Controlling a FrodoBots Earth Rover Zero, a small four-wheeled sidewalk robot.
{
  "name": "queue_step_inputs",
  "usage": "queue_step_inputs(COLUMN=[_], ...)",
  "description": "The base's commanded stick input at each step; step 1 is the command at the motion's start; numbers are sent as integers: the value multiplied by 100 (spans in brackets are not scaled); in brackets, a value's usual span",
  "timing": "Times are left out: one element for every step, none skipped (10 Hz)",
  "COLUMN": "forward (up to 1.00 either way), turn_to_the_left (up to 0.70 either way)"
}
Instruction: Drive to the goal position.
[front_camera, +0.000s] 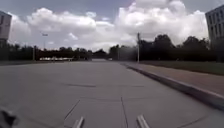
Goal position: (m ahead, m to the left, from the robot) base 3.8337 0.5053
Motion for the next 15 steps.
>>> queue_step_inputs(forward=[69, 70, 70, 70, 70, 70, 70, 70, 70, 70, 70, 70, 70, 70, 70], turn_to_the_left=[0, 0, 0, 0, 0, 0, 0, 0, 0, 0, 0, 0, 0, 0, 0])
